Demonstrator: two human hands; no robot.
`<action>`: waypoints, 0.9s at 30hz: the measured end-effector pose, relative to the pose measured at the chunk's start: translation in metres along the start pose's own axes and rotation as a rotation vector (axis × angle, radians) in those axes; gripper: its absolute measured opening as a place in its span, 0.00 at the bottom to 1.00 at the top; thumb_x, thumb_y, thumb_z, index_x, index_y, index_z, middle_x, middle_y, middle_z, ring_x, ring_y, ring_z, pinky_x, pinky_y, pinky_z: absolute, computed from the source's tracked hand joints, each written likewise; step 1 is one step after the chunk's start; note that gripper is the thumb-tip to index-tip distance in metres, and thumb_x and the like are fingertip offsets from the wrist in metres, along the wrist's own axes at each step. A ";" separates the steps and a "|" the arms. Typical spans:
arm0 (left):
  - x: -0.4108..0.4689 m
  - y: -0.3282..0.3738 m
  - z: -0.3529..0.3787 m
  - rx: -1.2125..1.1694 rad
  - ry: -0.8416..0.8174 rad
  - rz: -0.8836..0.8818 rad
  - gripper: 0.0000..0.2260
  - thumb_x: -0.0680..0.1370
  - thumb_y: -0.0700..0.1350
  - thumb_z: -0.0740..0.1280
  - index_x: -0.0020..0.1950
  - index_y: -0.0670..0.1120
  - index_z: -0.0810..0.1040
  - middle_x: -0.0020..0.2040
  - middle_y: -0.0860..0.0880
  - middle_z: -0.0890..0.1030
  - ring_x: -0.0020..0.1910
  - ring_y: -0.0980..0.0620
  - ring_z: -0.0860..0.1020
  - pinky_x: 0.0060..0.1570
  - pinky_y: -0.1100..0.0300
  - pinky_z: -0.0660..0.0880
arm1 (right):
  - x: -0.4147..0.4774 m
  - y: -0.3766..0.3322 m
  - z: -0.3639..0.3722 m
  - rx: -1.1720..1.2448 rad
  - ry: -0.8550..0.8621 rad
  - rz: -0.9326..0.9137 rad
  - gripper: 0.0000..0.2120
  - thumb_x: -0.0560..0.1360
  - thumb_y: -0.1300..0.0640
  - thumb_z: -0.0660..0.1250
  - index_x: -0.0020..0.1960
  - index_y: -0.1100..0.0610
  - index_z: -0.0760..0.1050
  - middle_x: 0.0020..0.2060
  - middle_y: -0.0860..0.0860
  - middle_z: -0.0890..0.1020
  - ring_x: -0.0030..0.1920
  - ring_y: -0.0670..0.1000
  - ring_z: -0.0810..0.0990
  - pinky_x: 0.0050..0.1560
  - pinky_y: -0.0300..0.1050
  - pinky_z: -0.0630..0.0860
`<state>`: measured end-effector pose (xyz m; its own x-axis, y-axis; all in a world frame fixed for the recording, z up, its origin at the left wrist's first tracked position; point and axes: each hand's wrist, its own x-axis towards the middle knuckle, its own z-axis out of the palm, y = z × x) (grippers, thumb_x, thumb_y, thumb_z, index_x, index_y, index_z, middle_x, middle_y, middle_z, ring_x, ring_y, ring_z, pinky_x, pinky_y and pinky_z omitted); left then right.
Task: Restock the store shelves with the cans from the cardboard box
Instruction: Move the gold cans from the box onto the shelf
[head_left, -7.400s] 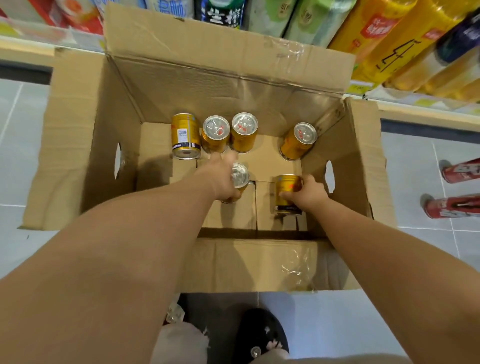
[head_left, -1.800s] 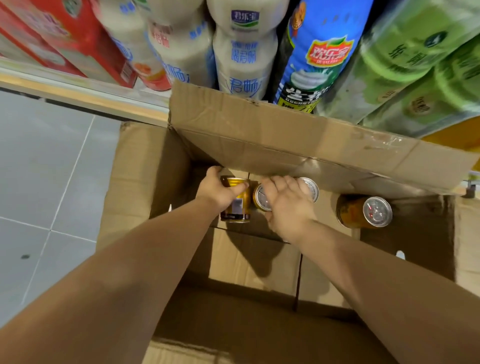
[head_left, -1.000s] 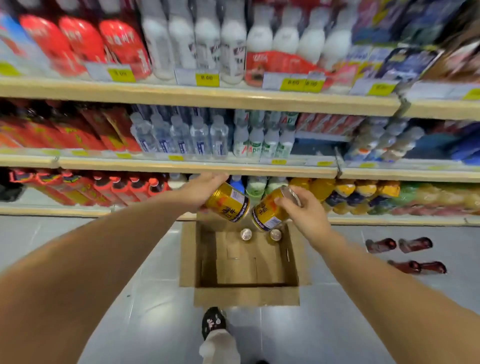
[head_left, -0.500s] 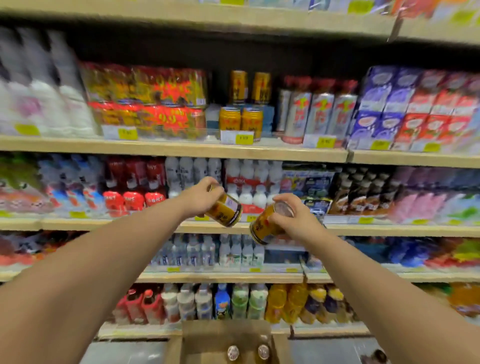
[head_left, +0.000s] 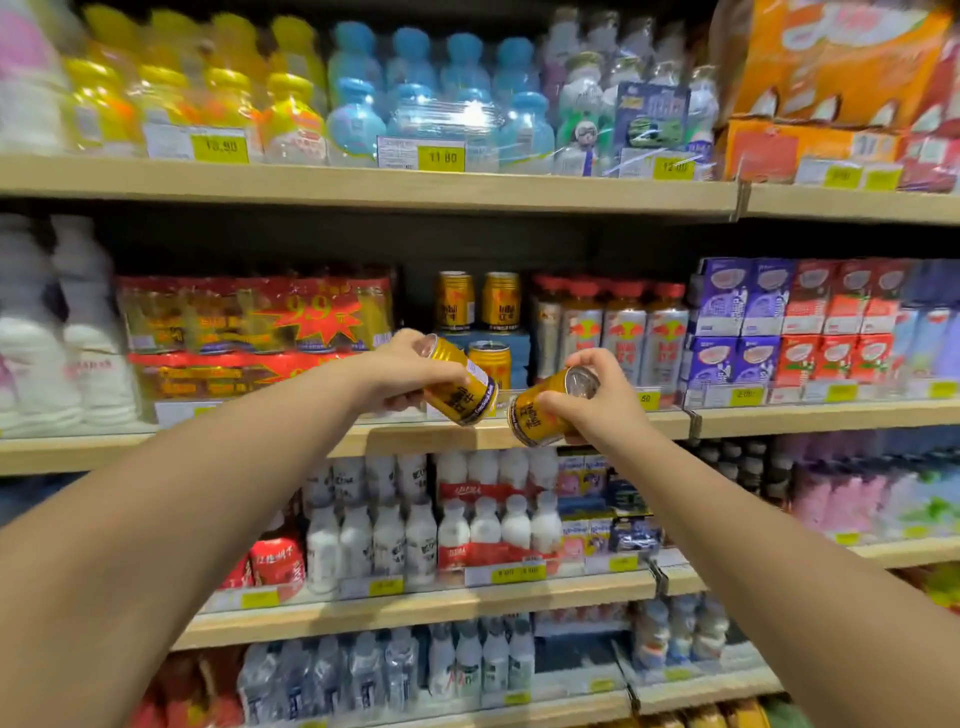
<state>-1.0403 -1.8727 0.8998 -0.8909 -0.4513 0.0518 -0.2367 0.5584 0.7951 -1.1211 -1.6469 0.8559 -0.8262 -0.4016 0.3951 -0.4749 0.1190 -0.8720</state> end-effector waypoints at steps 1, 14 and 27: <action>0.006 0.003 -0.002 0.007 0.014 0.037 0.39 0.58 0.58 0.75 0.64 0.49 0.65 0.44 0.46 0.75 0.26 0.55 0.72 0.19 0.64 0.64 | 0.008 -0.002 0.000 -0.048 0.008 -0.034 0.18 0.68 0.54 0.73 0.51 0.45 0.67 0.51 0.46 0.73 0.43 0.55 0.80 0.36 0.52 0.81; 0.056 0.024 -0.006 0.010 0.611 0.196 0.34 0.59 0.61 0.77 0.59 0.58 0.64 0.52 0.52 0.72 0.49 0.48 0.76 0.46 0.48 0.79 | 0.125 -0.011 -0.020 -0.679 -0.220 -0.344 0.28 0.68 0.56 0.74 0.64 0.43 0.69 0.64 0.52 0.65 0.58 0.54 0.71 0.49 0.41 0.73; 0.070 0.011 0.002 0.059 0.729 0.210 0.29 0.59 0.63 0.76 0.54 0.59 0.66 0.48 0.57 0.73 0.48 0.51 0.77 0.42 0.50 0.80 | 0.176 0.014 0.005 -0.813 -0.554 -0.298 0.27 0.71 0.54 0.71 0.66 0.50 0.65 0.61 0.52 0.73 0.53 0.51 0.74 0.39 0.36 0.71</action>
<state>-1.1063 -1.8969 0.9110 -0.4427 -0.6658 0.6006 -0.1291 0.7102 0.6921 -1.2715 -1.7202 0.9119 -0.4830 -0.8536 0.1951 -0.8698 0.4421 -0.2193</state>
